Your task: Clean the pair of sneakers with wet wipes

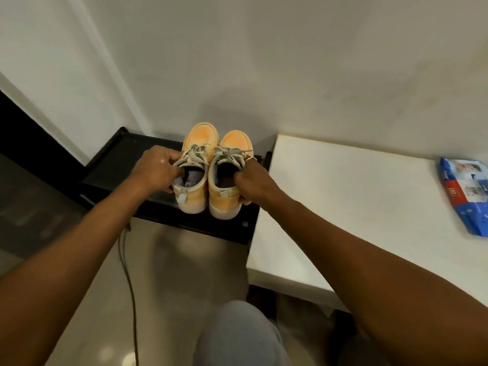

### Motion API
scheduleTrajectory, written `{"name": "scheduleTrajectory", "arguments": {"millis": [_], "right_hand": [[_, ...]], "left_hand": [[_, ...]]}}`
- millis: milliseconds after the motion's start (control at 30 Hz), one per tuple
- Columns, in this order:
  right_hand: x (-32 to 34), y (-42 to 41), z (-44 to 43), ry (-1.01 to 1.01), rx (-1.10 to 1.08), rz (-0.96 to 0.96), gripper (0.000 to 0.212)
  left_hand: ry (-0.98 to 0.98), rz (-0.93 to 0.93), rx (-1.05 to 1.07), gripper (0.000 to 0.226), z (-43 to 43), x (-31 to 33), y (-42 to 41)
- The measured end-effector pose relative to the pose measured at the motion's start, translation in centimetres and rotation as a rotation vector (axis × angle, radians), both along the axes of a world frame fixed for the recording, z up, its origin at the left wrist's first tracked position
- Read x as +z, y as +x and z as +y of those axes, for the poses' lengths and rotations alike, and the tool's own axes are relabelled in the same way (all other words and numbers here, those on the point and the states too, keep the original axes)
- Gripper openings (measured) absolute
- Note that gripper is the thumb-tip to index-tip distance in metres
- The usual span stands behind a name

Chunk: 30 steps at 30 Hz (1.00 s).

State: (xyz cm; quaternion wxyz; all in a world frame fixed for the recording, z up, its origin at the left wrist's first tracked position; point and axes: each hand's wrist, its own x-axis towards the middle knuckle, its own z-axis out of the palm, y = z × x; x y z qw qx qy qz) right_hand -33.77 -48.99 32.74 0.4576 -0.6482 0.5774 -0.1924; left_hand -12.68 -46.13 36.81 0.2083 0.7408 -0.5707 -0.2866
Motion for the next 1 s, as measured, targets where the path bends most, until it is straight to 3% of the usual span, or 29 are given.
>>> {"name": "scheduleTrajectory", "arguments": {"millis": [167, 400, 633, 833, 1000], "right_hand": [[-2.4, 3.5, -0.9, -0.025, 0.018, 0.046, 0.038], [-4.8, 5.6, -1.6, -0.020, 0.000, 0.095, 0.040], [-6.2, 5.8, -2.1, -0.024, -0.022, 0.113, 0.027], [-6.2, 5.8, -2.4, 0.010, 0.002, 0.119, 0.030], [-5.9, 5.0, -2.0, 0.079, 0.011, 0.119, 0.040]], "left_hand": [[0.005, -0.008, 0.031, 0.030, -1.2, -2.1, 3.1], [0.017, 0.004, 0.052, 0.033, -2.2, -5.4, 5.4], [0.026, -0.062, 0.014, 0.038, -3.8, -7.4, 6.7], [0.039, -0.138, -0.028, 0.034, -4.1, -7.8, 7.0], [0.100, -0.085, -0.034, 0.017, -3.7, -7.0, 6.3]]}}
